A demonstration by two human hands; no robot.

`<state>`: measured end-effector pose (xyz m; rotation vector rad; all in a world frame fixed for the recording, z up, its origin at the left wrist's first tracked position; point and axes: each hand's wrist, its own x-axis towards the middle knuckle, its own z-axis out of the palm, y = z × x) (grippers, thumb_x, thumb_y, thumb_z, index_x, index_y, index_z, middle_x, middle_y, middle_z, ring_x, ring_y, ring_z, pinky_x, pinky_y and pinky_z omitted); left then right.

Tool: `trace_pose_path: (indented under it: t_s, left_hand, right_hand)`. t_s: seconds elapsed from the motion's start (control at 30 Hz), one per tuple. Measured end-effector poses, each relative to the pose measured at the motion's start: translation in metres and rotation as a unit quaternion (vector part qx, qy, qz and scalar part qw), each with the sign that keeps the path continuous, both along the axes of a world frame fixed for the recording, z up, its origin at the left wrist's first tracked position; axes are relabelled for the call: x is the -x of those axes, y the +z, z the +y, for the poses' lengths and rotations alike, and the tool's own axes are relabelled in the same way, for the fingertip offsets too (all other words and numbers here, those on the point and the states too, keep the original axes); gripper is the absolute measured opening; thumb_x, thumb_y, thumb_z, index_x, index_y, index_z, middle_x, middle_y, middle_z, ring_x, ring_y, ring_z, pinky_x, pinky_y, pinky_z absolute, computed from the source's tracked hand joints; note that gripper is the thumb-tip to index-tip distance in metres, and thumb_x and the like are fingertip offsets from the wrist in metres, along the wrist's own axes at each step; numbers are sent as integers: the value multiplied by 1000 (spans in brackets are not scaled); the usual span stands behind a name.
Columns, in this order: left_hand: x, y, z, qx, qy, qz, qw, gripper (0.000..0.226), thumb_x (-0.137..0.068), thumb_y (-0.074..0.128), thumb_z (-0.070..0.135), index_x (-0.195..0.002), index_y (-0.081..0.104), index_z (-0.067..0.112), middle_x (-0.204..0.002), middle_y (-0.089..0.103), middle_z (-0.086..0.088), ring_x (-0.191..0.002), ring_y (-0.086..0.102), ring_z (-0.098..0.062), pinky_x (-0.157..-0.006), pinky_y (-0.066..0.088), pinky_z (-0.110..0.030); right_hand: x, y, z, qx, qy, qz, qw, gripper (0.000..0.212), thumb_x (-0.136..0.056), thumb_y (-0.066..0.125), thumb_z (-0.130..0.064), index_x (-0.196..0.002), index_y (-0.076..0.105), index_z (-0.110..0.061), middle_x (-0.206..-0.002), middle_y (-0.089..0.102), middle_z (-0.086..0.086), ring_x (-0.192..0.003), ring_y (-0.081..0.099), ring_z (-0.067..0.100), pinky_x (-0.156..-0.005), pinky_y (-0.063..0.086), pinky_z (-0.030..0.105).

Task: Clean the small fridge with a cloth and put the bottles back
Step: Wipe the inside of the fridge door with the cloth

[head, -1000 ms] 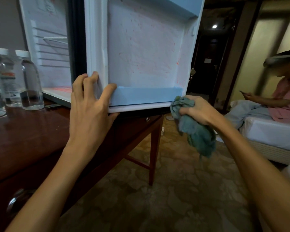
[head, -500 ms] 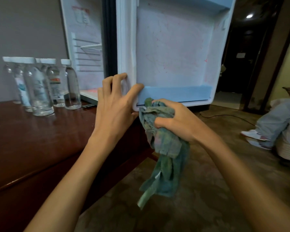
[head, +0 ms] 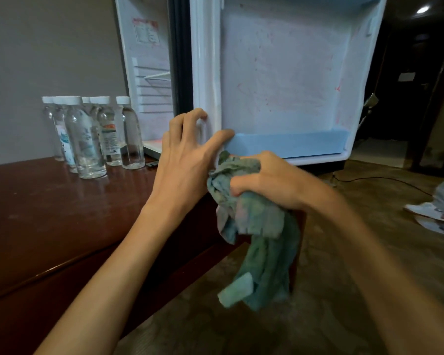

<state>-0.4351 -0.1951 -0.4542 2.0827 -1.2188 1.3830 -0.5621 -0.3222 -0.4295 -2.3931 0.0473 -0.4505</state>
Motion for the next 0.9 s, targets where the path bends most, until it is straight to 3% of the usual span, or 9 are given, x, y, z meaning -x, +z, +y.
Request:
trace_pose_path:
  t_s: [0.13, 0.23, 0.3, 0.4, 0.57, 0.63, 0.7, 0.8, 0.9]
  left_hand:
    - [-4, 0, -3, -6, 9, -10, 1000, 54, -81, 64, 55, -127, 58, 27, -136, 41, -19, -124, 35, -37, -90, 41, -48]
    - [-5, -2, -4, -4, 21, -17, 1000, 58, -78, 71, 57, -127, 58, 27, -136, 42, -19, -124, 35, -37, -89, 42, -48]
    - [-3, -2, -4, -4, 20, -20, 1000, 56, -81, 63, 55, -128, 57, 26, -137, 41, -19, -125, 35, -37, -90, 41, -48]
    - [-1, -3, -3, -8, 18, -19, 1000, 54, -81, 55, 49, -129, 56, 24, -138, 41, -20, -125, 34, -38, -92, 40, -48]
    - [2, -1, -2, 16, 7, -18, 1000, 44, -88, 40, 29, -128, 58, 23, -138, 42, -21, -125, 32, -37, -94, 37, -46]
    - [0, -2, -2, 10, 12, -25, 1000, 42, -88, 50, 24, -130, 57, 23, -138, 41, -21, -126, 32, -37, -96, 36, -45]
    - [-1, -3, -2, 9, 13, -29, 999, 42, -87, 61, 24, -129, 57, 24, -138, 41, -20, -126, 31, -37, -96, 36, -45]
    - [1, -2, -3, 17, 12, -28, 999, 38, -89, 56, 32, -126, 59, 23, -137, 43, -21, -125, 30, -36, -93, 38, -48]
    - [0, -4, -4, 14, 26, -36, 999, 47, -85, 64, 47, -126, 60, 24, -137, 44, -21, -124, 29, -35, -96, 38, -49]
  right_hand:
    - [26, 21, -13, 159, -99, 47, 981, 25, -65, 70, -42, -71, 66, -18, -67, 65, -5, -68, 60, 16, -62, 48, 35]
    - [36, -1, -11, 169, -108, -2, 980, 47, -67, 65, -51, -110, 68, -34, -96, 70, -10, -89, 62, 13, -77, 53, 34]
    - [25, -18, -9, 168, -103, -24, 980, 80, -64, 59, -56, -141, 48, -41, -126, 62, -9, -113, 57, 15, -94, 50, 37]
    - [11, -32, -3, 134, -93, -49, 985, 97, -63, 55, -60, -153, 26, -39, -133, 51, -6, -125, 48, 16, -103, 45, 39]
    - [1, -31, -1, -32, -11, -39, 999, 80, -69, 70, -38, -145, 46, -35, -126, 59, -18, -110, 56, -1, -94, 50, 30]
    - [0, -23, -1, -61, 22, -24, 998, 30, -67, 69, -32, -97, 66, -30, -92, 61, -16, -84, 58, 4, -76, 48, 35]
    - [-1, -14, -2, -53, 39, -13, 998, 20, -69, 68, -27, -75, 56, -12, -71, 54, 2, -67, 53, 22, -65, 43, 47]
    - [1, -1, 1, 55, -6, 40, 998, 35, -72, 70, -35, -105, 67, -27, -90, 65, 0, -80, 63, 19, -73, 55, 50]
    - [11, 6, -13, 212, -132, 48, 967, 72, -72, 68, -46, -141, 48, -42, -125, 60, 1, -105, 58, 24, -83, 52, 36]
